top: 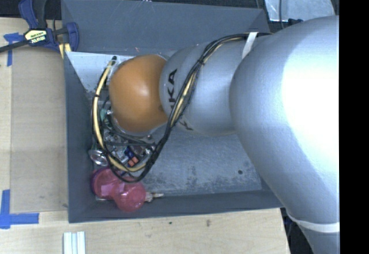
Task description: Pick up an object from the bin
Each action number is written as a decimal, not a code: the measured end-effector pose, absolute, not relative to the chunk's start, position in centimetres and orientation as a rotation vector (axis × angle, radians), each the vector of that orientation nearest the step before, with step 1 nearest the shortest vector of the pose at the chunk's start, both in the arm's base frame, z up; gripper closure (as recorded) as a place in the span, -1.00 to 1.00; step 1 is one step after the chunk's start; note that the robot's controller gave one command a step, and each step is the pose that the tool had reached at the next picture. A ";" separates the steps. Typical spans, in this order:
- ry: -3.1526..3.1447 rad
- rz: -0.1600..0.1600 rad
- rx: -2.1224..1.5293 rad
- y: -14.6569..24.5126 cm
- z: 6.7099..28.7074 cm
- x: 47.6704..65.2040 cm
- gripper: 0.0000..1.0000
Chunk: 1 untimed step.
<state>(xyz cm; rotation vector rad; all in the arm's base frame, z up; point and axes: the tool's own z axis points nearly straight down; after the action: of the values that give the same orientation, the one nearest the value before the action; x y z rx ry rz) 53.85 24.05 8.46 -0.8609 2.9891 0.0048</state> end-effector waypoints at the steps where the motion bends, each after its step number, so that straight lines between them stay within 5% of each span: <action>1: 3.002 0.001 -0.866 23.9 10.1 53.5 1.00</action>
Offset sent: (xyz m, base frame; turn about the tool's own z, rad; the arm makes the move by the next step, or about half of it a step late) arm 0.0000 0.0000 0.0662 0.0000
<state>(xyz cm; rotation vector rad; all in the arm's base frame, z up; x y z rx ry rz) 53.45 23.88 10.15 -0.8658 3.0017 0.0014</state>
